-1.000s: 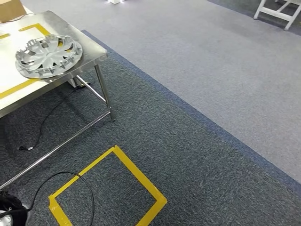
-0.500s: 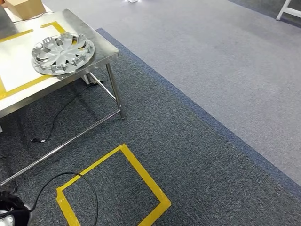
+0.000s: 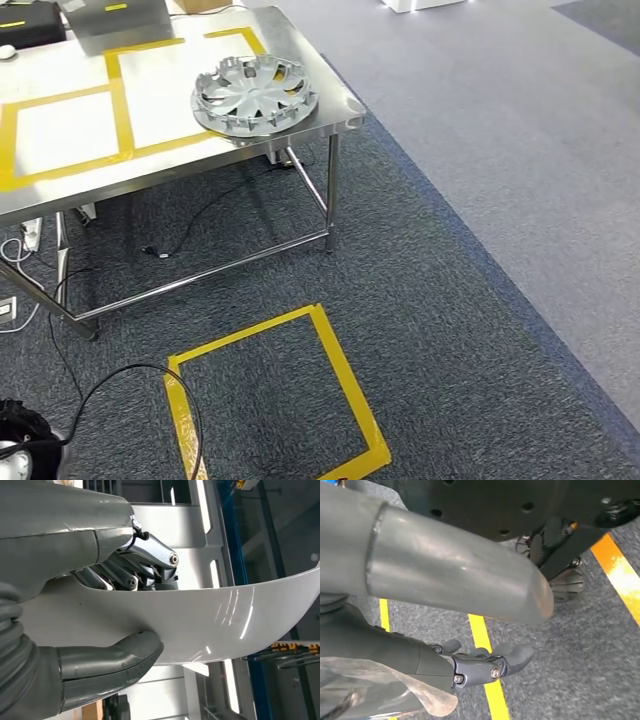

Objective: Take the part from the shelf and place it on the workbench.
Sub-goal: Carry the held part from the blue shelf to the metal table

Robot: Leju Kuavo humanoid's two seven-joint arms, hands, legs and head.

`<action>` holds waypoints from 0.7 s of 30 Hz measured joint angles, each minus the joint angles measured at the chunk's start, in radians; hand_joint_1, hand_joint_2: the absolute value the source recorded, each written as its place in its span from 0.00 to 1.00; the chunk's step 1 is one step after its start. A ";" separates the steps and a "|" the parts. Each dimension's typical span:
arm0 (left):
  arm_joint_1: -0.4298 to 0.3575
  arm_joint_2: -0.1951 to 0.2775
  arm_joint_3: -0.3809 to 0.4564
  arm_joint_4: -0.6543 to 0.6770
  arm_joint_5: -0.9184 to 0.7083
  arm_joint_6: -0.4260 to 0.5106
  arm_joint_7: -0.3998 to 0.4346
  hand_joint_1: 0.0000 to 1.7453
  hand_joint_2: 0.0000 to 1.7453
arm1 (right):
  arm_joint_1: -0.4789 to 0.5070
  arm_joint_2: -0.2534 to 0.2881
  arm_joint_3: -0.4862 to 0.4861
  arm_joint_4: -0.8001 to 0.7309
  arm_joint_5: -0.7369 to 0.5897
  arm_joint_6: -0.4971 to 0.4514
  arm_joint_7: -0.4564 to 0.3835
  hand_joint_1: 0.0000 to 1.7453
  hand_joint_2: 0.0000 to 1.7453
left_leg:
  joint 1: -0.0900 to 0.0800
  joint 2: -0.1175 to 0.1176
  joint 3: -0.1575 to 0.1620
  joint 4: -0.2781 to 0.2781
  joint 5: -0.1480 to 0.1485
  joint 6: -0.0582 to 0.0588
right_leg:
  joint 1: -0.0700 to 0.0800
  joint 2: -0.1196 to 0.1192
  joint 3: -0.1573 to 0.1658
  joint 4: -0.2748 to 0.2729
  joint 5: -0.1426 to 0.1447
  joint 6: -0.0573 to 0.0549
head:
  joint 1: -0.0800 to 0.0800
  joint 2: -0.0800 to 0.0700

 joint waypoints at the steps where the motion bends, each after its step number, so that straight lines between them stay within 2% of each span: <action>1: 0.000 0.000 -0.001 0.000 -0.001 0.000 0.000 1.00 1.00 | -0.001 0.000 0.000 0.000 -0.002 -0.003 0.000 0.00 0.00 | 0.000 -0.004 0.002 0.001 -0.002 -0.002 | 0.000 0.001 0.024 -0.066 0.042 -0.003 | 0.000 0.000; 2: 0.000 0.000 -0.002 0.000 -0.002 0.000 0.000 1.00 1.00 | -0.003 0.000 0.000 0.000 -0.003 -0.006 0.000 0.00 0.00 | -0.001 -0.008 0.004 0.002 -0.005 -0.005 | 0.000 0.005 0.052 -0.140 0.080 -0.006 | 0.000 0.000; 3: -0.001 0.000 -0.003 0.000 -0.003 0.000 0.000 1.00 1.00 | -0.004 0.000 0.000 0.000 -0.003 -0.009 0.000 0.00 0.00 | -0.002 -0.011 0.005 0.004 -0.007 -0.009 | 0.000 0.009 0.079 -0.202 0.106 -0.009 | 0.000 0.000; 4: -0.001 0.000 -0.004 0.000 -0.004 0.000 0.001 1.00 1.00 | -0.005 0.000 0.000 0.000 -0.003 -0.011 0.000 0.00 0.00 | -0.003 -0.013 0.004 0.005 -0.009 -0.014 | 0.001 0.013 0.096 -0.240 0.118 -0.013 | -0.001 0.000; 8: -0.002 0.000 -0.005 0.001 -0.005 0.000 0.007 1.00 1.00 | -0.005 0.001 0.000 0.000 -0.003 -0.014 0.003 0.00 0.00 | -0.002 -0.012 0.000 0.014 -0.018 -0.033 | 0.000 0.012 0.108 -0.259 0.122 -0.030 | -0.003 0.000; 10: -0.004 0.001 -0.005 0.001 -0.005 -0.001 0.011 1.00 1.00 | -0.005 0.001 0.000 0.000 -0.001 -0.015 0.005 0.00 0.00 | 0.000 0.000 -0.027 0.082 -0.061 -0.045 | -0.004 0.007 0.112 -0.264 0.124 -0.041 | -0.007 0.000; 12: -0.005 0.002 -0.006 0.004 -0.005 -0.001 0.012 1.00 1.00 | -0.004 0.001 0.000 0.000 0.000 -0.015 0.008 0.00 0.00 | 0.003 0.008 -0.087 0.214 -0.124 -0.054 | -0.004 0.002 0.114 -0.263 0.121 -0.045 | -0.010 0.000; 13: -0.005 0.003 -0.006 0.006 -0.005 -0.001 0.013 1.00 1.00 | -0.004 0.002 0.000 0.000 0.000 -0.015 0.009 0.00 0.00 | 0.004 0.009 -0.113 0.268 -0.141 -0.056 | -0.004 -0.001 0.114 -0.263 0.120 -0.046 | -0.010 0.000; 14: -0.005 0.003 -0.006 0.007 -0.004 -0.001 0.013 1.00 1.00 | -0.003 0.002 0.000 0.000 0.000 -0.014 0.010 0.00 0.00 | 0.006 0.009 -0.124 0.289 -0.139 -0.057 | -0.003 -0.002 0.115 -0.263 0.119 -0.045 | -0.011 0.000; 15: -0.004 0.003 -0.006 0.008 -0.004 -0.002 0.013 1.00 1.00 | -0.004 0.002 0.000 0.000 0.000 -0.014 0.010 0.00 0.00 | 0.006 0.009 -0.116 0.270 -0.117 -0.057 | -0.003 -0.003 0.117 -0.263 0.117 -0.044 | -0.011 0.000; 17: -0.005 0.004 -0.006 0.009 -0.003 -0.002 0.013 1.00 1.00 | -0.004 0.002 0.000 0.000 0.001 -0.013 0.010 0.00 0.00 | 0.006 0.015 -0.054 0.140 -0.046 -0.052 | -0.003 -0.004 0.124 -0.263 0.113 -0.040 | -0.011 0.000; 18: -0.006 0.005 -0.006 0.009 -0.003 -0.002 0.013 1.00 1.00 | -0.005 0.002 0.000 0.000 0.002 -0.013 0.010 0.00 0.00 | 0.005 0.019 -0.023 0.074 -0.024 -0.049 | -0.001 -0.004 0.126 -0.262 0.110 -0.037 | -0.011 0.000; 19: -0.008 0.005 -0.007 0.009 -0.004 -0.002 0.012 1.00 1.00 | -0.005 0.002 0.000 0.000 0.003 -0.013 0.010 0.00 0.00 | 0.003 0.022 -0.003 0.028 -0.014 -0.044 | 0.000 -0.004 0.127 -0.263 0.107 -0.031 | -0.010 0.000; 21: -0.008 0.006 -0.007 0.009 -0.008 0.000 0.009 1.00 1.00 | -0.003 0.003 0.000 0.000 0.005 -0.013 0.010 0.00 0.00 | 0.000 0.021 0.005 -0.001 -0.021 -0.030 | 0.003 -0.006 0.129 -0.260 0.112 -0.016 | -0.010 0.000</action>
